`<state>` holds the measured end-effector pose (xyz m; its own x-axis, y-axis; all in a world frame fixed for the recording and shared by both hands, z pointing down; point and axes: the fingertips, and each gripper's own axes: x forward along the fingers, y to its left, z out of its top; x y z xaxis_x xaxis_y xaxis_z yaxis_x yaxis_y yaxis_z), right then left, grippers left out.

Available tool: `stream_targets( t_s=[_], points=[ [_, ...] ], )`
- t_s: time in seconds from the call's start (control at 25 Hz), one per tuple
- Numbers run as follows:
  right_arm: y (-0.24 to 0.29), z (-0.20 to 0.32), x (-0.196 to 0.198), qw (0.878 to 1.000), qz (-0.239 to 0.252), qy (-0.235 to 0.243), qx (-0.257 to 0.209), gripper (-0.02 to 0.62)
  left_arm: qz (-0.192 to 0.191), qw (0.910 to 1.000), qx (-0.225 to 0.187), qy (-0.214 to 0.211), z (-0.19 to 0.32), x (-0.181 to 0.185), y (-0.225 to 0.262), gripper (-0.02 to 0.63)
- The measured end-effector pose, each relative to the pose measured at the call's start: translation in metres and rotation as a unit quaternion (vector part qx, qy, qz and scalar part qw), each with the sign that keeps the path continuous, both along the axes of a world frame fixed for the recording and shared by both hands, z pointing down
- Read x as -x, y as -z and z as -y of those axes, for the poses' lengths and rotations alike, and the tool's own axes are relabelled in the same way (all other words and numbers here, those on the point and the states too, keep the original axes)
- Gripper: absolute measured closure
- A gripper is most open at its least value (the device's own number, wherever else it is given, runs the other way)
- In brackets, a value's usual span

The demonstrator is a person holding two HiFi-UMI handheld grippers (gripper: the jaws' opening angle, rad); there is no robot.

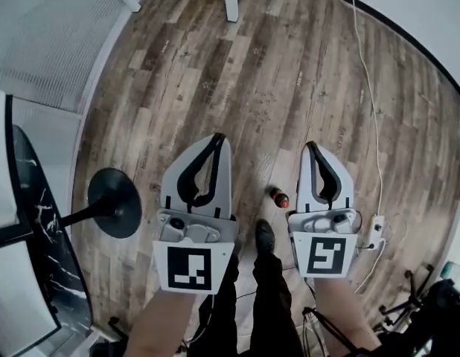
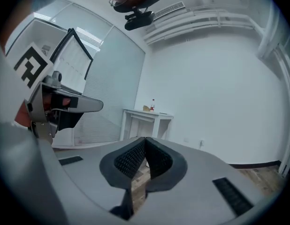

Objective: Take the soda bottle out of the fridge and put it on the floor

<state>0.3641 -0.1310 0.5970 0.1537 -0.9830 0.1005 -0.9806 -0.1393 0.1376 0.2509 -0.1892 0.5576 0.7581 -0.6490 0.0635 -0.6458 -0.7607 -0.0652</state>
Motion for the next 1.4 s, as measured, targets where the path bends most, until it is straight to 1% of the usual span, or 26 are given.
stream_targets(
  t_s=[0.12, 0.28, 0.44, 0.52, 0.68, 0.76, 0.92, 1.08, 1.24, 1.4],
  points=[
    [0.061, 0.011, 0.009, 1.000, -0.012, 0.006, -0.026, 0.581, -0.012, 0.9997, -0.017, 0.015, 0.008, 0.013, 0.054, 0.589],
    [0.134, 0.012, 0.033, 0.999, -0.002, 0.029, -0.042, 0.583, -0.039, 0.9983, -0.031, 0.030, 0.008, 0.036, 0.125, 0.589],
    [0.218, 0.013, 0.045, 0.995, -0.020, 0.038, -0.091, 0.583, -0.056, 0.9959, -0.065, 0.031, 0.000, 0.044, 0.199, 0.589],
    [0.252, 0.006, 0.052, 0.993, -0.026, 0.048, -0.101, 0.583, -0.070, 0.9939, -0.079, 0.032, -0.007, 0.048, 0.235, 0.589],
    [0.314, -0.019, 0.070, 0.991, -0.028, 0.056, -0.119, 0.583, -0.081, 0.9924, -0.086, 0.034, -0.035, 0.061, 0.292, 0.589],
    [0.337, -0.028, 0.075, 0.990, -0.029, 0.064, -0.121, 0.583, -0.080, 0.9916, -0.097, 0.032, -0.045, 0.064, 0.313, 0.589],
    [0.366, -0.045, 0.086, 0.990, -0.027, 0.079, -0.112, 0.583, -0.089, 0.9902, -0.103, 0.032, -0.061, 0.074, 0.348, 0.589],
    [0.395, -0.053, 0.092, 0.988, -0.029, 0.080, -0.126, 0.583, -0.099, 0.9875, -0.115, 0.042, -0.068, 0.086, 0.377, 0.589],
    [0.413, -0.056, 0.098, 0.986, -0.038, 0.086, -0.136, 0.583, -0.104, 0.9850, -0.129, 0.048, -0.073, 0.093, 0.397, 0.589],
    [0.424, -0.058, 0.100, 0.985, -0.044, 0.086, -0.143, 0.583, -0.113, 0.9831, -0.135, 0.050, -0.077, 0.096, 0.408, 0.589]
  ],
)
